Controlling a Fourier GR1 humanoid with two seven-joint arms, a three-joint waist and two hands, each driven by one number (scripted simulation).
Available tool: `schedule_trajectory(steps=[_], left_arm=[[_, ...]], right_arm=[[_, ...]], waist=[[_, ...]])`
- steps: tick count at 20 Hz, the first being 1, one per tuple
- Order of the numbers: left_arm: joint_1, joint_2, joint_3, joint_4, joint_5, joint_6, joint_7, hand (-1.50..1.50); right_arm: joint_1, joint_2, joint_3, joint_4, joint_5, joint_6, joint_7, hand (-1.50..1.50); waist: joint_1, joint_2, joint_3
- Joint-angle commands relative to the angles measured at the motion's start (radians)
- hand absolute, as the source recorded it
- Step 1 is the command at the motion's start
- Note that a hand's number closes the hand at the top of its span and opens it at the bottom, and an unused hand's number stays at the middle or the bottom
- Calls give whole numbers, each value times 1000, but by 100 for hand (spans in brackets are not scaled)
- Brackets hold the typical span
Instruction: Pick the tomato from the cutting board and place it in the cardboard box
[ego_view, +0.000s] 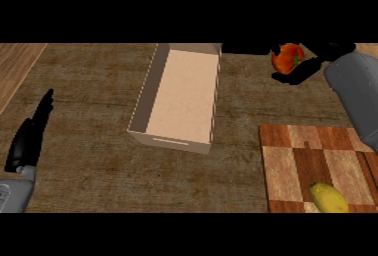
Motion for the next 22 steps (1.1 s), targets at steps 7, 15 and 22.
schedule_trajectory(steps=[7, 15, 22], left_arm=[[-8, -1, 25, 1, -7, -6, 25, 0], [27, 8, 61, 29, 14, -46, -27, 0], [11, -28, 42, 25, -27, -16, -18, 0]], right_arm=[[-222, 166, -47, 103, -59, 203, 71, 150], [-329, 324, -103, 156, -107, 234, 272, 150], [-357, 445, -119, 203, -109, 177, 360, 150]], waist=[[-25, -10, -2], [-29, -9, -3], [-21, -5, -3]])
